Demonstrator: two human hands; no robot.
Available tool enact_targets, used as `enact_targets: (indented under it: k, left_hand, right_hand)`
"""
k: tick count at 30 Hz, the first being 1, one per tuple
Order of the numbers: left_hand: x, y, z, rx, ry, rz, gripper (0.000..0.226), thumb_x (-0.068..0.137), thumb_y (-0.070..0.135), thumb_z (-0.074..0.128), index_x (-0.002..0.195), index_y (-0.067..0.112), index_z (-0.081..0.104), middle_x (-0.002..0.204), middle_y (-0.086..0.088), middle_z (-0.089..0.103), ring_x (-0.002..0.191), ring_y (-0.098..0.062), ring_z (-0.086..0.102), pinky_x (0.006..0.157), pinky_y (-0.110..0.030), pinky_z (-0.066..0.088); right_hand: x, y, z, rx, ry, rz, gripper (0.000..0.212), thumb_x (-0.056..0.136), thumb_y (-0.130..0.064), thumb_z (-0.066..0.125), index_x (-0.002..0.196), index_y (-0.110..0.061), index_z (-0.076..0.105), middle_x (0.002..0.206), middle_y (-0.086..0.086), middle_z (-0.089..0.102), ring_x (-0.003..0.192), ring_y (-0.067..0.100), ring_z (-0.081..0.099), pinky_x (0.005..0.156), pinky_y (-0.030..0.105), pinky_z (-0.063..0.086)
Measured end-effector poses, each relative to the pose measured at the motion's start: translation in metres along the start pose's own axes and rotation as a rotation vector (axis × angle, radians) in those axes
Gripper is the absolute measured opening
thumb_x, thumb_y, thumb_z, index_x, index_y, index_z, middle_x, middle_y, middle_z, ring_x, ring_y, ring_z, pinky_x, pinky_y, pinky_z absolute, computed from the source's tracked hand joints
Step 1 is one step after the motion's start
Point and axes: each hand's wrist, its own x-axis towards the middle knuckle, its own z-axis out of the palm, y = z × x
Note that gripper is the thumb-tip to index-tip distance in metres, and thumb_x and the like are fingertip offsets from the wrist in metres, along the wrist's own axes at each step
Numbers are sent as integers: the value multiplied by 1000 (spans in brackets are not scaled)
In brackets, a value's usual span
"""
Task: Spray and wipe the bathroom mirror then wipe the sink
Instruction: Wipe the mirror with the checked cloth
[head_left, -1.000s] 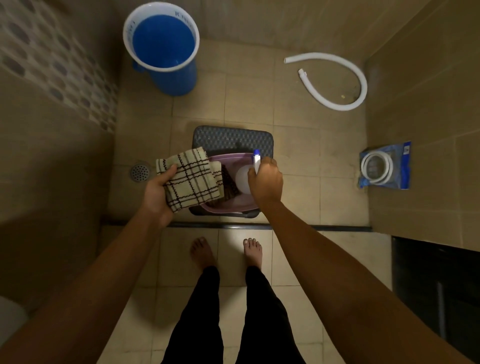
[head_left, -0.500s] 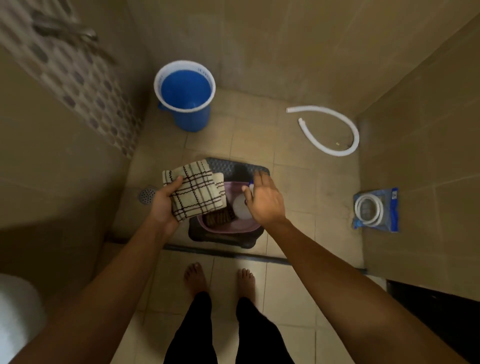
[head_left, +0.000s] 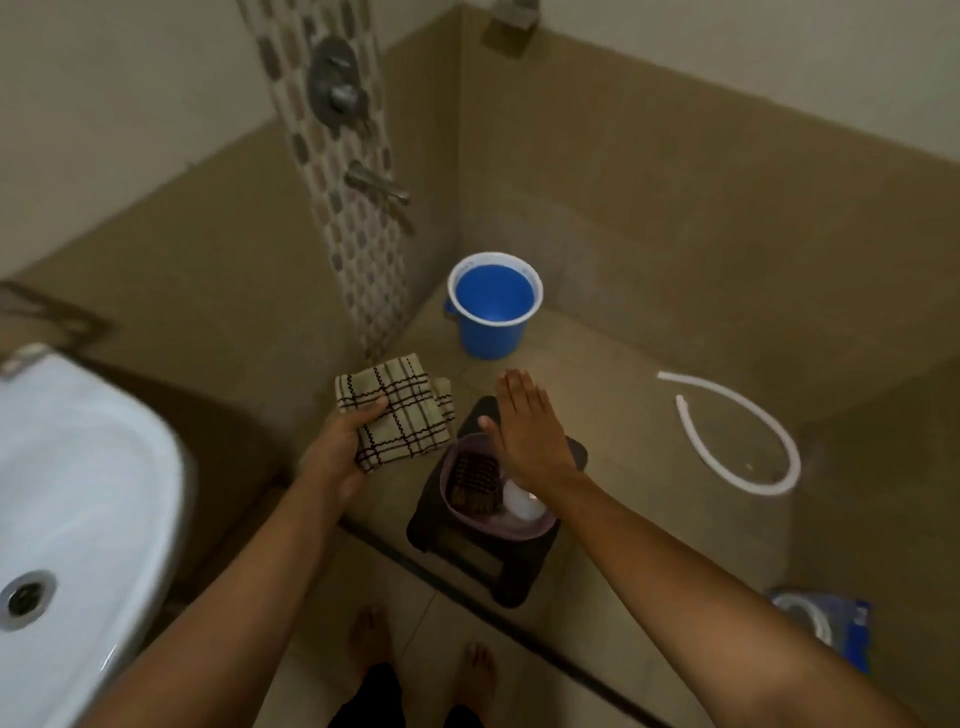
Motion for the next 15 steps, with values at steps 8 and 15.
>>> enact_targets:
  k: [8,15]
  left_hand:
    - [-71,42,-81,-118,229,191,34,94,11,54,126,5,62,119,-20,69,102,-32,70,81,-44,60]
    - [-152,62,-172,-271,399,341,34,95,8,51,126,0,60,118,-22,69,100,-34,70,73,-41,61]
  right_hand:
    - [29,-109,-14,-7,-11,-313,95,84,-64,-11,153,-2,11,162,17,10,151,28,6,119,38,-4]
    - [24,-232,-10,-25,-12,-591,71,99,-50,23,149,0,28,158,19,26,149,30,17,121,43,9]
